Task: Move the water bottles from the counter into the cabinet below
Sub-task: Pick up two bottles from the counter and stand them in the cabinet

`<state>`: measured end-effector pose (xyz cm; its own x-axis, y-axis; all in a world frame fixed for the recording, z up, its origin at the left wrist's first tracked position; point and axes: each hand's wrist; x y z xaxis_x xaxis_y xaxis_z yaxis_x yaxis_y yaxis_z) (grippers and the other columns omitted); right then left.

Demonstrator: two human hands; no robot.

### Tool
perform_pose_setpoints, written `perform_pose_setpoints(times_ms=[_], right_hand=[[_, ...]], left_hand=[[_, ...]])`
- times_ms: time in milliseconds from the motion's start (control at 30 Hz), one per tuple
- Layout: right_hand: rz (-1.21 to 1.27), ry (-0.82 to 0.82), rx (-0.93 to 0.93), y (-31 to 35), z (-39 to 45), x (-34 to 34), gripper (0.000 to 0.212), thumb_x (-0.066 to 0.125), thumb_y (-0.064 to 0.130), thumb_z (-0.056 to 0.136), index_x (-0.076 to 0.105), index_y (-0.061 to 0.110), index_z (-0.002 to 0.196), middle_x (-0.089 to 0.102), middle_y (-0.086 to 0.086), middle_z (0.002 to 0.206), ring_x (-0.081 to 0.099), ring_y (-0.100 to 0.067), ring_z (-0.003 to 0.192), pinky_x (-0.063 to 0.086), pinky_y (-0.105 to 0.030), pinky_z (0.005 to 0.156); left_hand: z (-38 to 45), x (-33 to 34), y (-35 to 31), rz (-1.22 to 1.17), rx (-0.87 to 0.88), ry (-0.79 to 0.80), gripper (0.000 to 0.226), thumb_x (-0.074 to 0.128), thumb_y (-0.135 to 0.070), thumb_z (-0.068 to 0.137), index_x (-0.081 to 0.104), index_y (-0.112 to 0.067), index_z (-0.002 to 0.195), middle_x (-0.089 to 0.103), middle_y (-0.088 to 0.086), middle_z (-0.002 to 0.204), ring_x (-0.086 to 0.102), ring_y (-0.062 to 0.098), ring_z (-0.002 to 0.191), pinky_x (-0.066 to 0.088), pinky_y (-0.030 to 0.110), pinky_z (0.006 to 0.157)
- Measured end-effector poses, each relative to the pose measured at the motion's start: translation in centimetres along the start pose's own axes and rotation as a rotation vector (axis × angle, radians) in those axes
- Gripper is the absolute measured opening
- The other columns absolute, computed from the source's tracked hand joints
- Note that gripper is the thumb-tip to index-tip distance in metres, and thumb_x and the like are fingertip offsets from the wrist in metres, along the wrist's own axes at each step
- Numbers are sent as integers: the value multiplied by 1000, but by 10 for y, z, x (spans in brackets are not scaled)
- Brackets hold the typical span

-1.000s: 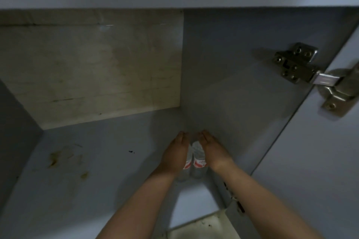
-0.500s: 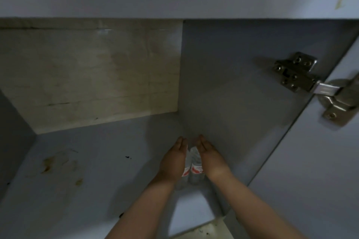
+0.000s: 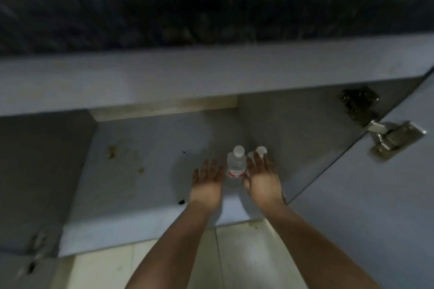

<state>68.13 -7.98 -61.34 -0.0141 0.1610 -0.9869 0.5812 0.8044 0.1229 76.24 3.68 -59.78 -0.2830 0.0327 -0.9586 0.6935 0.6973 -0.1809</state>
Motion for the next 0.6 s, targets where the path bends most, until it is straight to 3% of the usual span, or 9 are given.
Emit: perform_pose_setpoints(times_ms=[67, 133, 167, 200, 233, 300, 400, 500, 600], right_hand=[[-34, 52, -67, 17, -27, -24, 41, 61, 41, 63, 77, 13, 89, 78, -10, 93, 74, -35, 86, 60, -41, 61], [-38, 106, -109, 32, -51, -47, 51, 38, 44, 70, 78, 14, 83, 79, -9, 89, 75, -31, 80, 60, -38, 65], [-52, 118, -117, 39, -63, -60, 54, 34, 46, 74, 77, 15, 81, 79, -9, 89, 75, -28, 79, 60, -36, 66], [-71, 137, -124, 46, -76, -77, 57, 29, 48, 79, 77, 15, 80, 78, -8, 89, 75, -26, 80, 60, -34, 67], [-72, 150, -139, 55, -88, -95, 59, 27, 48, 83, 76, 16, 80, 78, -8, 89, 75, -25, 80, 61, -34, 66], [-51, 219, -185, 70, -111, -132, 55, 31, 46, 77, 77, 15, 84, 79, -7, 90, 75, -25, 81, 61, -34, 66], [-73, 277, -227, 89, -142, -188, 51, 38, 43, 71, 78, 14, 85, 79, -7, 89, 76, -25, 82, 61, -36, 64], [-46, 210, -321, 106, -170, -241, 42, 51, 41, 69, 77, 11, 84, 79, -9, 88, 76, -26, 79, 61, -35, 62], [17, 69, -425, 115, -193, -294, 50, 36, 40, 84, 76, 10, 85, 78, -11, 89, 75, -26, 80, 61, -34, 62]], left_hand=[[-31, -15, 5, 18, -10, 30, 47, 35, -17, 93, 45, -15, 138, 34, 4, 153, 31, 29, 143, 33, 48, 112], [-64, -53, 7, -29, -85, 17, 45, 35, -27, 89, 62, -21, 125, 54, 3, 141, 47, 28, 134, 45, 49, 102], [-79, -70, 7, -6, -114, 42, 45, 33, -28, 90, 62, -21, 124, 54, 3, 141, 46, 27, 135, 44, 48, 103], [-95, -81, 8, -22, -116, 138, 44, 31, -28, 97, 49, -20, 135, 39, 3, 152, 30, 26, 143, 33, 48, 112], [-111, -93, 10, -29, -114, 196, 45, 27, -28, 101, 32, -21, 145, 20, 1, 159, 12, 25, 149, 18, 47, 119], [-143, -122, 13, -34, -175, 297, 47, 23, -29, 102, 16, -24, 149, 8, -3, 161, -2, 23, 150, 6, 45, 121], [-193, -176, 12, -33, -222, 289, 47, 24, -30, 103, 17, -26, 149, 6, -3, 161, -4, 23, 150, 5, 44, 121], [-234, -232, 7, -52, -227, 250, 48, 24, -32, 102, 17, -27, 149, 7, -4, 161, -2, 23, 150, 9, 43, 121], [-267, -294, -6, -37, -211, 200, 48, 25, -34, 102, 17, -27, 149, 9, -5, 161, 0, 21, 150, 12, 41, 121]])
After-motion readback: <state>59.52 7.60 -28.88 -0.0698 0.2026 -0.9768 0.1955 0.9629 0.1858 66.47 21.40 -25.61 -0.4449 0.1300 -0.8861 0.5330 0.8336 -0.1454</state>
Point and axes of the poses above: each hand's wrist, its own z-axis towards the middle knuckle, its own x-axis out of the palm, y = z × x
